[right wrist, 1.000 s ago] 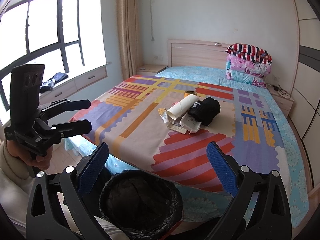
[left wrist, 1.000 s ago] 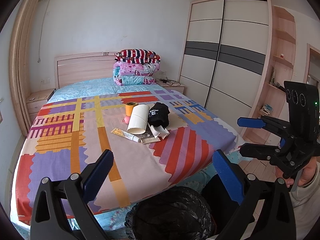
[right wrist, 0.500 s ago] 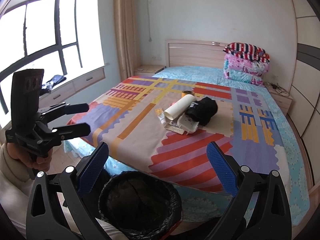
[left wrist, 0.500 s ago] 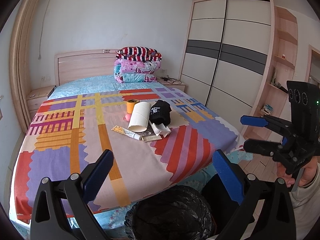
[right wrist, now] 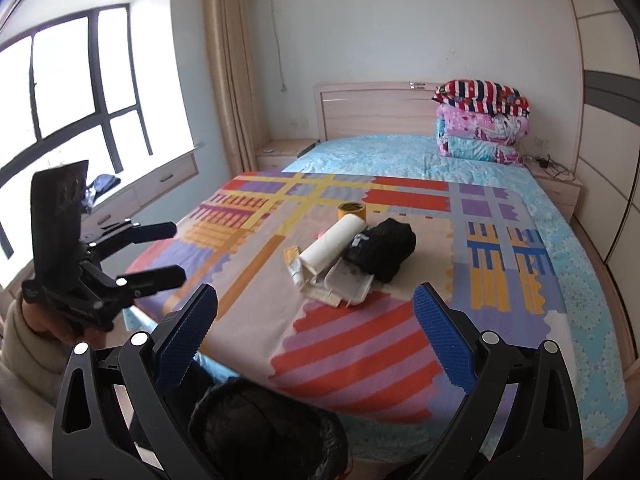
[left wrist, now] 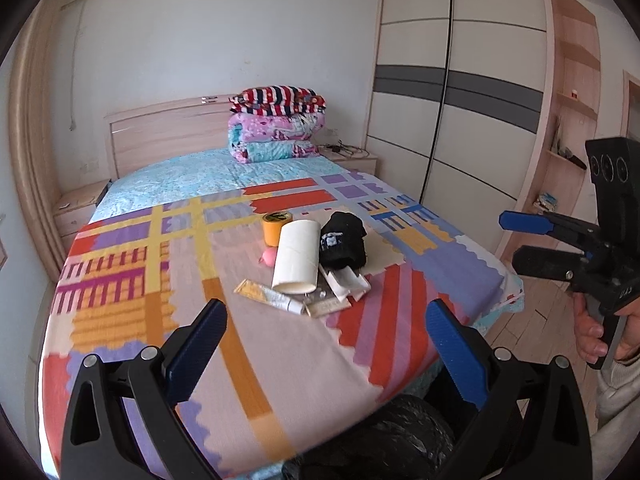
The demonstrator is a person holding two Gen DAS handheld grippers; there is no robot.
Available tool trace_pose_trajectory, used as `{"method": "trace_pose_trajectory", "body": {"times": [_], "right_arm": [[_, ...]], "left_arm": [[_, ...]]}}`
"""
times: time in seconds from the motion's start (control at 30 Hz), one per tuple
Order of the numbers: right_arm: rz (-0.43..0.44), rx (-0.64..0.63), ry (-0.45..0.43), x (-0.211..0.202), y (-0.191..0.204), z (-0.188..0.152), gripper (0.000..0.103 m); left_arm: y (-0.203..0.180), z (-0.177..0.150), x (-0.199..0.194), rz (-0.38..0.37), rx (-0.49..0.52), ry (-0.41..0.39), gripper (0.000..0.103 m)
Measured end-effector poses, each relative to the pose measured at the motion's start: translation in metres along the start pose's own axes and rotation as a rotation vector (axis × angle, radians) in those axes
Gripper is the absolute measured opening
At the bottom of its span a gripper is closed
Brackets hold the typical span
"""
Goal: Collect trash
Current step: 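Grasp the white paper towel tube with the left tool while the right tool grasps the black cloth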
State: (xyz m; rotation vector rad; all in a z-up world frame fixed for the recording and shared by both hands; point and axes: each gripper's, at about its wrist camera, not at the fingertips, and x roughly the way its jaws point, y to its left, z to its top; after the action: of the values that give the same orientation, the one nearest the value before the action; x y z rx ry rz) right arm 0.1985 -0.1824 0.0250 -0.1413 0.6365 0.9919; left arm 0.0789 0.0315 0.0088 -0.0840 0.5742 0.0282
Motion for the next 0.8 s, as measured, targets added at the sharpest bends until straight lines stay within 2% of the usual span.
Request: {"method": "trace_pose_trajectory", "body": {"times": [0.23,0.43,0.53,0.8], "right_arm": [[0.02,0.095,0.042,0.039,-0.035,0.021,0.099],[0.026,0.185,0.084,0.081,-0.066,0.033,0.099],[0.136,0.308,0.147,0.114,-0.091,0.033,0.099],[0.13,0.42,0.2,0.168,-0.121,0.035,0.098]], "left_arm": [[0.018,0.026,0.049,-0.034,0.004,0.061,0.096],[0.031,0.039,0.098,-0.035,-0.003,0.131,0.096],[0.038,0.043,0.123,-0.041,-0.019,0.172,0.096],[0.053,0.038,0.176,-0.06,-0.06,0.27,0.095]]}}
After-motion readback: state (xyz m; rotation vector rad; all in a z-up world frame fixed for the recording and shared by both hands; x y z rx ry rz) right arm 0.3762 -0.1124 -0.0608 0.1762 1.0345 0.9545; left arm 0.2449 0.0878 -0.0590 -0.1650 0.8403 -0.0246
